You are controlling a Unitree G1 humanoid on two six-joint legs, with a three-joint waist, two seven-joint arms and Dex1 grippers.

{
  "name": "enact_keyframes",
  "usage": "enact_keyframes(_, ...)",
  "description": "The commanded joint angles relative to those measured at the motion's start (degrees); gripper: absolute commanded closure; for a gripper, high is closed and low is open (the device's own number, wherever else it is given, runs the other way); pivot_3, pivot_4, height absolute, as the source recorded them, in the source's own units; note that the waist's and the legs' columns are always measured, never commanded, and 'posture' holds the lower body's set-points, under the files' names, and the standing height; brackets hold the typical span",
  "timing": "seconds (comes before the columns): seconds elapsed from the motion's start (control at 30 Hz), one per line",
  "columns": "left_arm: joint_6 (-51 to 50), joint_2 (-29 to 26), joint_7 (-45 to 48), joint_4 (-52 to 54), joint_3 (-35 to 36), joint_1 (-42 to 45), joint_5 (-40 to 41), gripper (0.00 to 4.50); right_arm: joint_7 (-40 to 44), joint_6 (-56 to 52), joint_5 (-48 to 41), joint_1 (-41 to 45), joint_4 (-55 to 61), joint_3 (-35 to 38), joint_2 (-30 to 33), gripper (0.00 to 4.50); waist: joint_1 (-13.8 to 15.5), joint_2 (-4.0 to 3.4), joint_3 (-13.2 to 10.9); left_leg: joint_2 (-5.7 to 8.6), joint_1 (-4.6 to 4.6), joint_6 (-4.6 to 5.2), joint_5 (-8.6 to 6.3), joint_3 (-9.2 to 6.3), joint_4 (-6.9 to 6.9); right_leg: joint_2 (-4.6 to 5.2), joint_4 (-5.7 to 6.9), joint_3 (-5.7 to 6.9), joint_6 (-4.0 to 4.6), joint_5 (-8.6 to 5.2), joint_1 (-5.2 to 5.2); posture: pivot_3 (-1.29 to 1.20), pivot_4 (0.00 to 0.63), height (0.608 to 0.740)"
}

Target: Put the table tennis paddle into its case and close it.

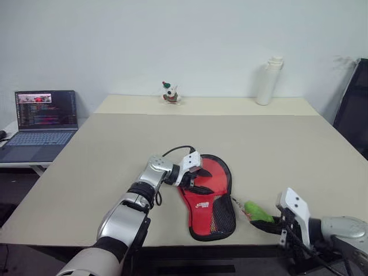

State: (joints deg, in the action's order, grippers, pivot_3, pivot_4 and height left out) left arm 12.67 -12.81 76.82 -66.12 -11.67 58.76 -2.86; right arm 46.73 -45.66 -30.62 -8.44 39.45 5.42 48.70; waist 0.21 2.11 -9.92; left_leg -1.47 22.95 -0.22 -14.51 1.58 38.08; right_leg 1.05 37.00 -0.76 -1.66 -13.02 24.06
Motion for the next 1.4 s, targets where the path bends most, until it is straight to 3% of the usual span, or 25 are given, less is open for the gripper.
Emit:
enact_keyframes(0.03, -2.00, 1.23, -0.44, -1.31, 0.44, -0.87, -0.10, 0.95, 2.39, 2.26, 0.87, -3.95, 2.74, -1.59, 2.26, 4.48, 0.10, 0.03, 0.01, 0.00, 0.01, 0.00, 0.00, 0.02, 0.00, 0.01, -0.02, 0.00, 0.00, 0.00, 0.00, 0.00, 0.150, 0.740)
enact_keyframes(0.23, -2.43, 1.53, 0.00, -0.95, 0.66, -1.51, -0.63, 0.95, 4.15, 6.13, 3.60, -9.58, 5.31, -6.43, 4.56, 4.48, 0.03, 0.00, 0.05, -0.01, -0.05, 0.00, 0.00, 0.05, 0.05, 0.01, 0.04, -0.03, -0.01, 0.00, -0.02, 0.00, 0.150, 0.740)
enact_keyframes(0.53, -2.67, 0.75, -0.42, -0.96, 0.59, -1.76, -1.23, 0.95, 7.83, 5.50, -2.76, -21.55, 17.71, -6.12, 9.04, 4.48, -0.01, 0.15, 0.22, -0.02, -0.07, 0.00, 0.00, 0.01, 0.06, 0.00, 0.02, 0.00, -0.02, 0.00, -0.06, 0.00, 0.150, 0.740)
enact_keyframes(0.9, -2.66, 0.32, -0.82, -0.82, 0.75, -1.79, -1.26, 0.95, 3.81, 2.58, -2.29, -13.42, 14.19, -8.12, 7.54, 4.48, -0.16, 0.27, 0.32, -0.02, -0.18, 0.00, 0.00, -0.01, 0.08, 0.01, 0.02, 0.03, -0.01, 0.00, -0.19, 0.00, 0.150, 0.740)
enact_keyframes(0.93, -2.67, 0.31, -0.91, -0.78, 0.79, -1.82, -1.23, 0.95, 4.10, 2.33, -2.69, -12.99, 14.04, -7.70, 7.86, 3.90, -0.17, 0.27, 0.32, -0.03, -0.20, -0.01, 0.00, 0.00, 0.08, 0.01, 0.02, 0.02, -0.01, 0.00, -0.21, 0.00, 0.150, 0.740)
enact_keyframes(1.07, -2.64, 0.38, -1.39, -0.52, 0.90, -2.11, -1.15, 0.95, 4.97, 1.44, -4.43, -13.06, 14.00, -5.67, 8.96, 2.66, -0.19, 0.27, 0.32, -0.03, -0.25, 0.00, 0.00, -0.02, 0.08, 0.01, 0.02, 0.04, -0.01, -0.01, -0.28, 0.00, 0.150, 0.740)
enact_keyframes(1.23, -2.64, 0.53, -2.20, -0.27, 1.16, -2.50, -0.99, 0.95, 4.19, -2.73, -15.63, -11.42, 14.81, 2.23, 7.92, 2.66, -0.18, 0.27, 0.32, -0.05, -0.37, -0.01, 0.00, -0.03, 0.09, 0.01, 0.02, 0.02, -0.01, 0.00, -0.39, 0.00, 0.150, 0.740)
enact_keyframes(1.4, -2.30, 0.35, -3.11, 0.45, 1.97, -2.77, -0.45, 0.95, 0.58, -5.22, -22.84, -1.87, 9.42, 6.70, 6.86, 2.66, -0.31, 0.31, 0.32, -0.05, -0.60, 0.00, 0.00, -0.08, 0.08, 0.03, 0.01, 0.01, -0.01, 0.00, -0.61, 0.00, 0.150, 0.740)
